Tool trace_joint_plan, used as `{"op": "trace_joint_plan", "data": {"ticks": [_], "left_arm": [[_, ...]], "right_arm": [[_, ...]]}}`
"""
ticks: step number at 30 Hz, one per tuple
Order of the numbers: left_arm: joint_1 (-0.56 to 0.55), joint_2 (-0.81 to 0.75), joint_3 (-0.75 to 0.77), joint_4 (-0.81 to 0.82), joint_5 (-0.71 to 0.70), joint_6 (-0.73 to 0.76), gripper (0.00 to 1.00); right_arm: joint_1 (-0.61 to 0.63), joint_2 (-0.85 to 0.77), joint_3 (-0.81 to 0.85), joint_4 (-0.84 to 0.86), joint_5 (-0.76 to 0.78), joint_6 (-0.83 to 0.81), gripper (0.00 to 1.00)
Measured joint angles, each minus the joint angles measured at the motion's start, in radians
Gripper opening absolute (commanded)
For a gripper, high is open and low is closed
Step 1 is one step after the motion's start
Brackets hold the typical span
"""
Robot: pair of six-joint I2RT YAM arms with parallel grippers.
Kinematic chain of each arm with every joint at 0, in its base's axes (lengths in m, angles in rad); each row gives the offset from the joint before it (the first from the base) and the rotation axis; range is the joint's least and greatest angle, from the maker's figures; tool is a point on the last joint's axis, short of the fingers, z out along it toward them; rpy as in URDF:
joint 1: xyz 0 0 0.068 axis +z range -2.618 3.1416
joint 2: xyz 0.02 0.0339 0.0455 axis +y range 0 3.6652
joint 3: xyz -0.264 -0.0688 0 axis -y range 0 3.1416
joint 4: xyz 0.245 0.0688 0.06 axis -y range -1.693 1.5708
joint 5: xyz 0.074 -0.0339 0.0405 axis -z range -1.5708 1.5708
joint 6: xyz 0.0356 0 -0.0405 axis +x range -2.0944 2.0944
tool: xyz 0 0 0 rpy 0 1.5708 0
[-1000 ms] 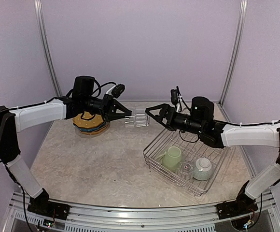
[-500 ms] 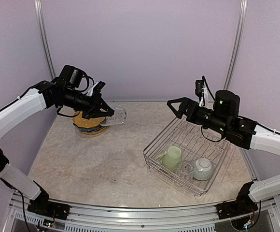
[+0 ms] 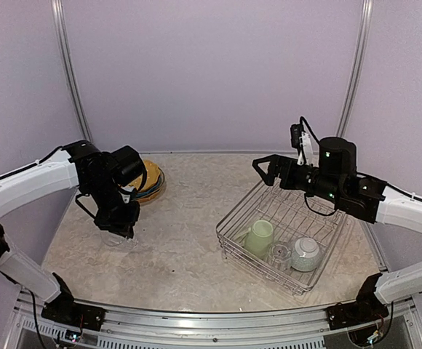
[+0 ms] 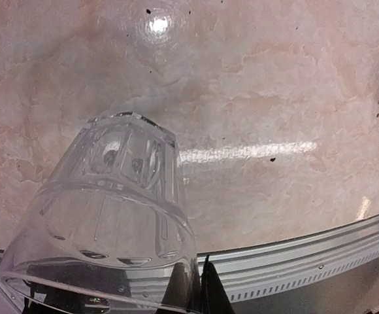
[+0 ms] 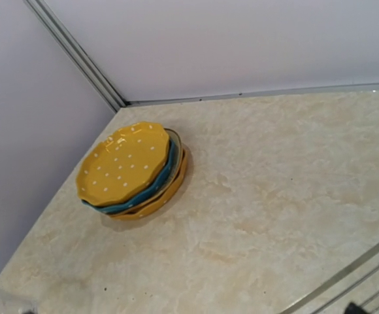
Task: Unload the mixed dishes from the dish rack
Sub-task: Place the cup at the corner of the board.
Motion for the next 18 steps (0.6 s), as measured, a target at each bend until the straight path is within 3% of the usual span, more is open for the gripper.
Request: {"op": "trace_joint_plan", "data": {"ticks": [8,15,18], "left_arm": [[-0.197,0.106,-0.062,-0.03,-0.043,-0.114,0.0],[-0.222,0.146,-0.157,-0.038,-0.039,-0.174,0.0],[-0.23,0.146,-0.188,-0.045,-0.039,-0.191,0.07]], "right_arm": [[-0.002,-0.003,-0.009,-0.003,0.002,0.001,1.0],[-0.002,-0.01,-0.011,-0.003,0.006,0.001,1.0],[-0.002,-0.018,-0.022,-0.003,0.01,0.005,1.0]]}}
